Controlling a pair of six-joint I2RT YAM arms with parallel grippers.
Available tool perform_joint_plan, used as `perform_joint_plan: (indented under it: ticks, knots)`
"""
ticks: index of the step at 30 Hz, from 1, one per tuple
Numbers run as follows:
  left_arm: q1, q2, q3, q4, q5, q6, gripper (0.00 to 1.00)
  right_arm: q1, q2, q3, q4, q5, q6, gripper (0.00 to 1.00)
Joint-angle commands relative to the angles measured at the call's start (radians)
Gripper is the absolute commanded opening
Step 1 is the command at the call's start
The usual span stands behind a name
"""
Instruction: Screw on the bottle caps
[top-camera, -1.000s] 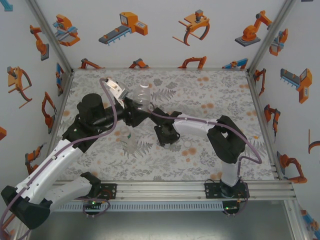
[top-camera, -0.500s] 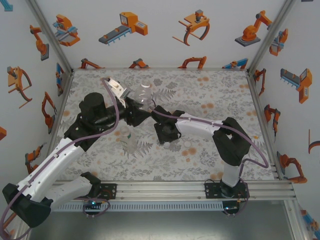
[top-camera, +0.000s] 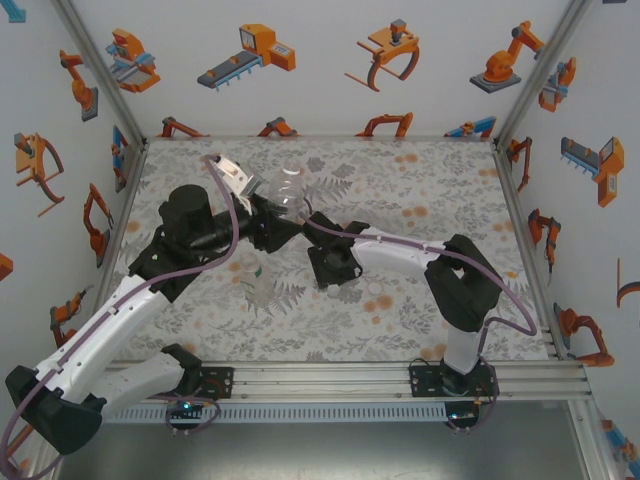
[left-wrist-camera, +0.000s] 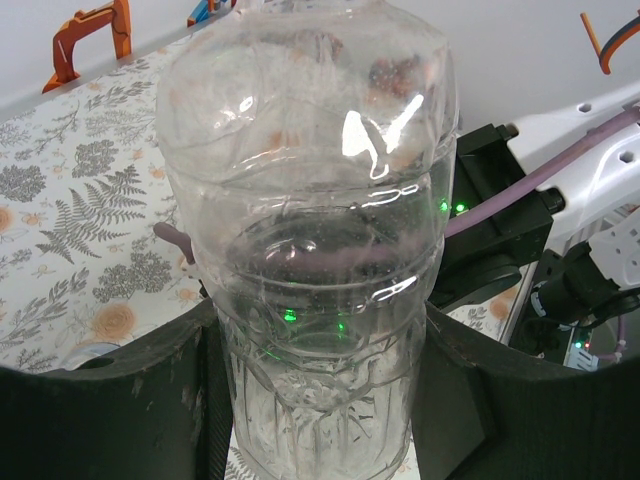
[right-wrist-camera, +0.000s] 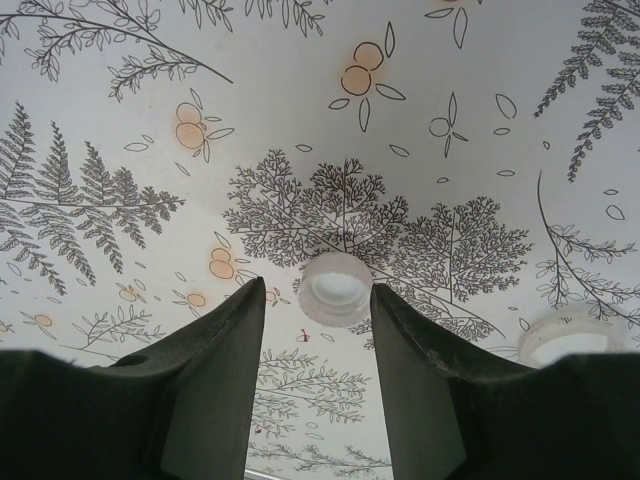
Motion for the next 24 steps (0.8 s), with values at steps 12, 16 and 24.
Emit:
perform_joint_plan:
  ticks: [12,16,24]
  knots:
    - [0.0,0.01,0.016,0.044,0.029,-0.016,0.06,0.005,-0.006,-0.015,-0.008,0.002,0.019,0.47]
    - [0.0,0.014,0.019,0.043,0.032,-0.017,0.06,0.004,0.008,-0.023,-0.001,-0.004,0.023,0.47]
    - [0.0,0.023,0.02,0.043,0.038,-0.023,0.06,0.003,0.02,-0.046,0.021,-0.01,0.029,0.47]
